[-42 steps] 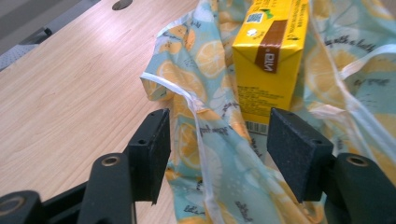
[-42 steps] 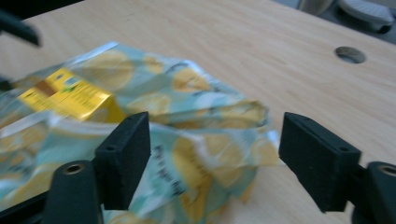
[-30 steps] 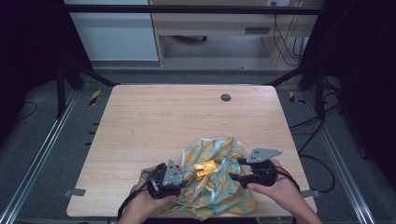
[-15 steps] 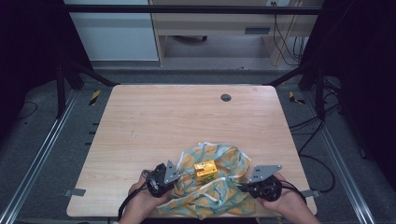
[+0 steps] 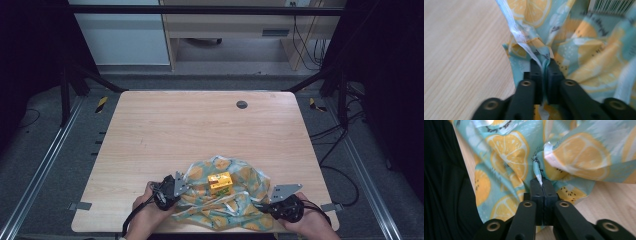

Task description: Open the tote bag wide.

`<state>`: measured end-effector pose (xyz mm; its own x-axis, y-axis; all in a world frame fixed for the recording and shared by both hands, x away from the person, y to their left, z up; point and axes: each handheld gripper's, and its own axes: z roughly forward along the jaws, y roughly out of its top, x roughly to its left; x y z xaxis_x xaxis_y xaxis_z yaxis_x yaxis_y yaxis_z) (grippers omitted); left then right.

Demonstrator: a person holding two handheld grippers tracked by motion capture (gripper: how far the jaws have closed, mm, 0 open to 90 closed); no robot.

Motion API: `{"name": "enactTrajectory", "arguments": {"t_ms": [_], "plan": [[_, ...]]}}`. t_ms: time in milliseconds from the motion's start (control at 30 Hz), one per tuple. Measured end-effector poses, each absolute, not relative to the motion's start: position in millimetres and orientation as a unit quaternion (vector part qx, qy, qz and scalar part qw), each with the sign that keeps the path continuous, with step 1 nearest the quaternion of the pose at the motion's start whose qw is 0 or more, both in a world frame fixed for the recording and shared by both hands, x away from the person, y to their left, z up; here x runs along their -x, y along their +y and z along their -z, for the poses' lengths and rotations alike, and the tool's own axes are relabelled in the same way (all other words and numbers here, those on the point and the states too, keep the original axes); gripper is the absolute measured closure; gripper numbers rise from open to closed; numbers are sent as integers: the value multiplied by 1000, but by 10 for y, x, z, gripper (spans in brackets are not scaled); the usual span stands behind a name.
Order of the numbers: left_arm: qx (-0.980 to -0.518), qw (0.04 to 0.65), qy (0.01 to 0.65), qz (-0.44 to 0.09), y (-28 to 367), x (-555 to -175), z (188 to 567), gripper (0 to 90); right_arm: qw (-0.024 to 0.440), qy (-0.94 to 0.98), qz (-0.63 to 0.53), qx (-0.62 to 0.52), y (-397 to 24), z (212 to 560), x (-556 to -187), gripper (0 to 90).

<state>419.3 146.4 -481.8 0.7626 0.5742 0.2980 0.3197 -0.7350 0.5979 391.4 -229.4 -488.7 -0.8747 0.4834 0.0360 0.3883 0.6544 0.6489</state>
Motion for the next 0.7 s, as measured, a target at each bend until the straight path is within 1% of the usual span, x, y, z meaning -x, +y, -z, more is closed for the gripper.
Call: {"name": "enactTrajectory", "arguments": {"t_ms": [33, 100, 167, 333, 367, 433, 500, 633, 700], "plan": [[-896, 276, 252, -241, 1486, -4184, 4792, 711, 71, 902, -350, -245, -2313, 4864, -3913, 785], [-886, 296, 261, -245, 1523, -4168, 4739, 620, 82, 892, -365, -254, -2362, 4812, -3909, 659], [-874, 317, 273, -247, 1554, -4155, 4686, 505, 89, 887, -372, -260, -2413, 4761, -3897, 568], [-851, 358, 291, -251, 1599, -4130, 4572, 343, 114, 871, -391, -276, -2558, 4646, -3869, 370], [-842, 373, 296, -253, 1614, -4133, 4546, 318, 120, 868, -394, -278, -2595, 4623, -3868, 345], [-830, 383, 306, -265, 1653, -4152, 4497, 268, 128, 858, -405, -290, -2683, 4577, -3875, 282], [-820, 385, 319, -278, 1719, -4195, 4451, 219, 145, 850, -409, -300, -2762, 4541, -3901, 250], [-800, 379, 356, -299, 1938, -4327, 4401, 165, 172, 826, -411, -345, -2851, 4501, -4008, 194], [-791, 371, 376, -307, 2075, -4395, 4413, 155, 185, 811, -407, -377, -2882, 4508, -4120, 182]]}}
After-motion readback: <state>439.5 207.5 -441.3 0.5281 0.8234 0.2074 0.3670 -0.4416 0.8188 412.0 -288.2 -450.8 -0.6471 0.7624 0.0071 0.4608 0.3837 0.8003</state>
